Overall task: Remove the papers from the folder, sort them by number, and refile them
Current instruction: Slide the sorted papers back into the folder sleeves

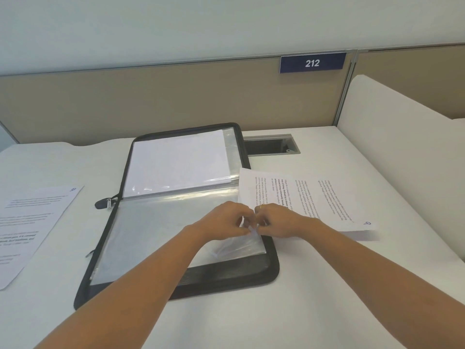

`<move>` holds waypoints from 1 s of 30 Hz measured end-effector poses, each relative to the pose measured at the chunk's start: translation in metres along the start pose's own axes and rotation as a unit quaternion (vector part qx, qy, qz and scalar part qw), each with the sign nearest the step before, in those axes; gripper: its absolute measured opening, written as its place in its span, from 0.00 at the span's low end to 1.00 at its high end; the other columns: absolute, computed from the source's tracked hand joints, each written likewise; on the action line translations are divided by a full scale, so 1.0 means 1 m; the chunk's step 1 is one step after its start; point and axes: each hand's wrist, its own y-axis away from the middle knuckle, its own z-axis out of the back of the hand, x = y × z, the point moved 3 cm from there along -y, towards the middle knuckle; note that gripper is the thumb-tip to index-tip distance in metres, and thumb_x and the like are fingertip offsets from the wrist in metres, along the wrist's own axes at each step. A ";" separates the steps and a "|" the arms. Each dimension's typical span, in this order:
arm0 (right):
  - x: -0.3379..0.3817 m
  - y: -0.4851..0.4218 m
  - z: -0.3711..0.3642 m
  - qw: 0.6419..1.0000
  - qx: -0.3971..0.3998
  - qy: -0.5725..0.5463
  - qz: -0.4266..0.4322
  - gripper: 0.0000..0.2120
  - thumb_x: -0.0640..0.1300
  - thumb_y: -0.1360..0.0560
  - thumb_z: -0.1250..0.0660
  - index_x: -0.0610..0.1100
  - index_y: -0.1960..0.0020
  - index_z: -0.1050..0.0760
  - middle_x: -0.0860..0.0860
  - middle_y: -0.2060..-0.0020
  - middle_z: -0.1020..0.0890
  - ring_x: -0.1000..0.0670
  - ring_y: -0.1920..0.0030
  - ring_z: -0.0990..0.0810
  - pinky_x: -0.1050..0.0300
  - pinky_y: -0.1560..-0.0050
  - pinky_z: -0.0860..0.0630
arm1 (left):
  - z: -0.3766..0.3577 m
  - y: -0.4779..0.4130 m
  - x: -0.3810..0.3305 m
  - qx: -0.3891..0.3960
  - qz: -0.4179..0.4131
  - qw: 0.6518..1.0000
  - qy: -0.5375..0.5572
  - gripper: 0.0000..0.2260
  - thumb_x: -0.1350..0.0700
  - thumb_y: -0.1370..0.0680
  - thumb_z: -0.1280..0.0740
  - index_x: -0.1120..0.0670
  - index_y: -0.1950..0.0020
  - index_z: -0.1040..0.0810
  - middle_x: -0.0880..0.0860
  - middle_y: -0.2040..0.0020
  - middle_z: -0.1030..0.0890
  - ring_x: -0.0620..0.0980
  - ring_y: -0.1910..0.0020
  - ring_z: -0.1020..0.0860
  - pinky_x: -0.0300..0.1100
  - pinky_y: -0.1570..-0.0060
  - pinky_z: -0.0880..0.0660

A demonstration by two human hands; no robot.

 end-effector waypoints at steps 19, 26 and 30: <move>0.000 -0.022 0.000 0.995 -0.038 -0.090 0.013 0.08 0.39 0.29 0.30 0.41 0.50 0.23 0.49 0.54 0.22 0.49 0.53 0.23 0.53 0.50 0.24 | 0.001 0.002 0.008 -0.018 0.000 0.991 0.132 0.15 0.66 0.29 0.29 0.56 0.44 0.24 0.43 0.62 0.24 0.39 0.64 0.25 0.26 0.59 0.30; 0.001 -0.020 -0.029 0.988 -0.005 0.136 0.075 0.30 0.51 0.21 0.42 0.44 0.23 0.49 0.47 0.25 0.48 0.48 0.25 0.49 0.44 0.25 0.53 | -0.002 0.000 0.010 -0.023 0.020 0.985 0.172 0.12 0.62 0.29 0.27 0.56 0.47 0.22 0.43 0.61 0.22 0.41 0.63 0.23 0.30 0.60 0.26; 0.004 -0.019 -0.030 0.990 -0.008 0.121 0.071 0.24 0.55 0.20 0.46 0.44 0.29 0.36 0.47 0.28 0.40 0.51 0.27 0.43 0.45 0.24 0.56 | 0.003 -0.003 0.016 -0.138 0.095 0.958 0.232 0.03 0.58 0.26 0.29 0.54 0.57 0.22 0.49 0.61 0.20 0.45 0.70 0.23 0.34 0.74 0.29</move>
